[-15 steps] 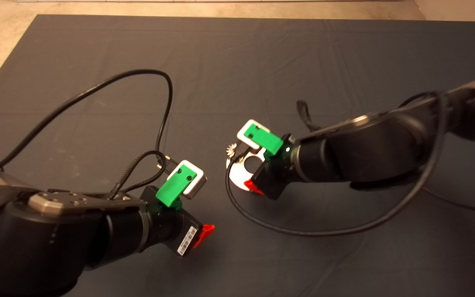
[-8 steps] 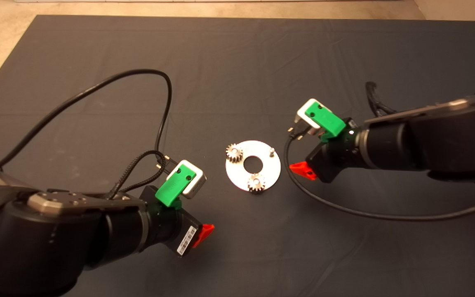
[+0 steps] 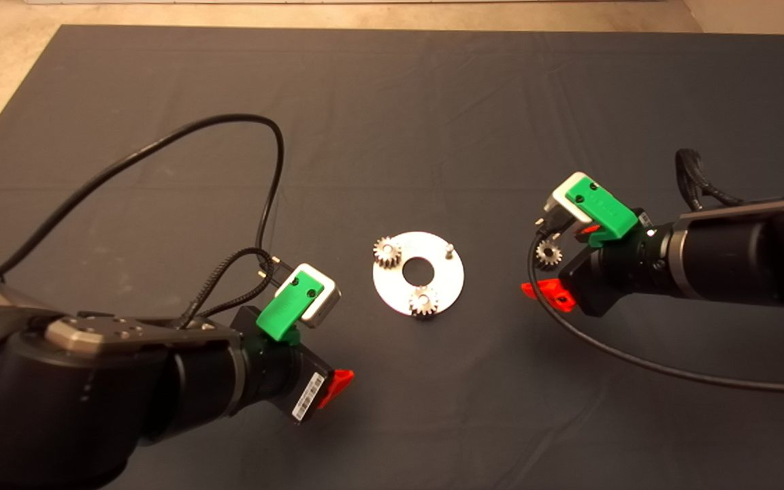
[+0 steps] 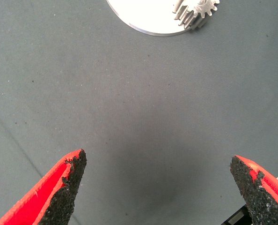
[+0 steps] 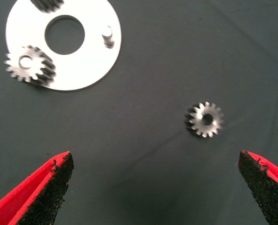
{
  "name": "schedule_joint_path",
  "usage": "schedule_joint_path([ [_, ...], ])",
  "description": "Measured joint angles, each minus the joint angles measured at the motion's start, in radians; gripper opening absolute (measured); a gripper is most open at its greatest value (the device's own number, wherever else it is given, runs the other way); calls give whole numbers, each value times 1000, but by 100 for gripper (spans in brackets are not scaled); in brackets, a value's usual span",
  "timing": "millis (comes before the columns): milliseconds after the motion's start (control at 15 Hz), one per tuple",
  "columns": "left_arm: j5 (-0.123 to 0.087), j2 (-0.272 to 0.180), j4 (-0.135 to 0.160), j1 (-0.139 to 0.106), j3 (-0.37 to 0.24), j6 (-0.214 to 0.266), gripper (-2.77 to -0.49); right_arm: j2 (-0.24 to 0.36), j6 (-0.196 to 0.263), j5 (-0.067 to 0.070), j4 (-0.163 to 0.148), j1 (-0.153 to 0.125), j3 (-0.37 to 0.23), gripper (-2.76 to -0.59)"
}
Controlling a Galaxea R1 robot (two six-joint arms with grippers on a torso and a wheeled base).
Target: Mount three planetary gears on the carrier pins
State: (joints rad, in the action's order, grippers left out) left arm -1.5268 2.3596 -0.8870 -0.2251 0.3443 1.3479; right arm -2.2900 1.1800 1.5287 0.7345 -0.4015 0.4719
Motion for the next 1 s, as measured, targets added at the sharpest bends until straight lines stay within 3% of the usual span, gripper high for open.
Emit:
schedule_joint_path([
  [133, 0, 0, 0, 0, 0, 0, -104, 48, 0, 1, 0, 15, 0, -73],
  [333, 1, 0, 0, 0, 0, 1, -104, 94, 0, 3, 0, 83, 0, -73],
  [467, 0, 0, 0, 0, 0, 1, -104, 108, 0, 2, 0, 109, 5, -73],
  [733, 1, 0, 0, 0, 0, 1, -104, 127, 0, 1, 1, 122, 55, -73],
  [933, 0, 0, 0, 0, 0, 2, -104, 130, 0, 1, 1, 127, 143, -73],
  [1000, 0, 2, 0, 0, 0, 2, -104, 134, 0, -11, 1, 127, 158, -73],
])
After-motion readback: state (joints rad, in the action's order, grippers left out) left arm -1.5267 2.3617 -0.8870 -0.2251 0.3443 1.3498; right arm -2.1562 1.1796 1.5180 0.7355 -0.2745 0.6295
